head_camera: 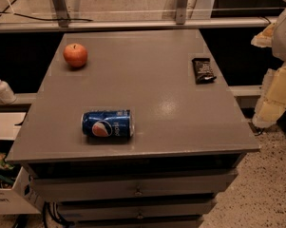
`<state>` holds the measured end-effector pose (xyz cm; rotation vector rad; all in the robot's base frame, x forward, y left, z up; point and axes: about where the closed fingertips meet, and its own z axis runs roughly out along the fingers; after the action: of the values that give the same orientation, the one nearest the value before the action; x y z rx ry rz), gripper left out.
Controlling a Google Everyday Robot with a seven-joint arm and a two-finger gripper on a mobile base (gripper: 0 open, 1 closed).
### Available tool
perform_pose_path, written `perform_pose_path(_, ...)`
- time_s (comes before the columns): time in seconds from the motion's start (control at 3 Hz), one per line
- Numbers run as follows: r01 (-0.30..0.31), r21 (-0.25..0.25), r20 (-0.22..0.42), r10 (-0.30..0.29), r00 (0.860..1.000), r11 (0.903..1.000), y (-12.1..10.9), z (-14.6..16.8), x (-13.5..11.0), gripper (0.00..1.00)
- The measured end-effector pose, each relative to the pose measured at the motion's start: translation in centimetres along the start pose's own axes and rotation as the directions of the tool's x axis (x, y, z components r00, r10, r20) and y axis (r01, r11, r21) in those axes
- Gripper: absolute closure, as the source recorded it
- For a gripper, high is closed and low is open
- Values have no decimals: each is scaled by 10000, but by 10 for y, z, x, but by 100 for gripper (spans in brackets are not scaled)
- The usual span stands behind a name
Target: Pick pepsi can
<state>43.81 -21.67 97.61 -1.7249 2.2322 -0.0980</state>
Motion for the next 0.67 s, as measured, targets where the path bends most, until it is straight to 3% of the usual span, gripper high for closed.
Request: perform_pose_path(0.67, -174, 32, 127, 174, 9998, 9998, 1, 0, -4, 0)
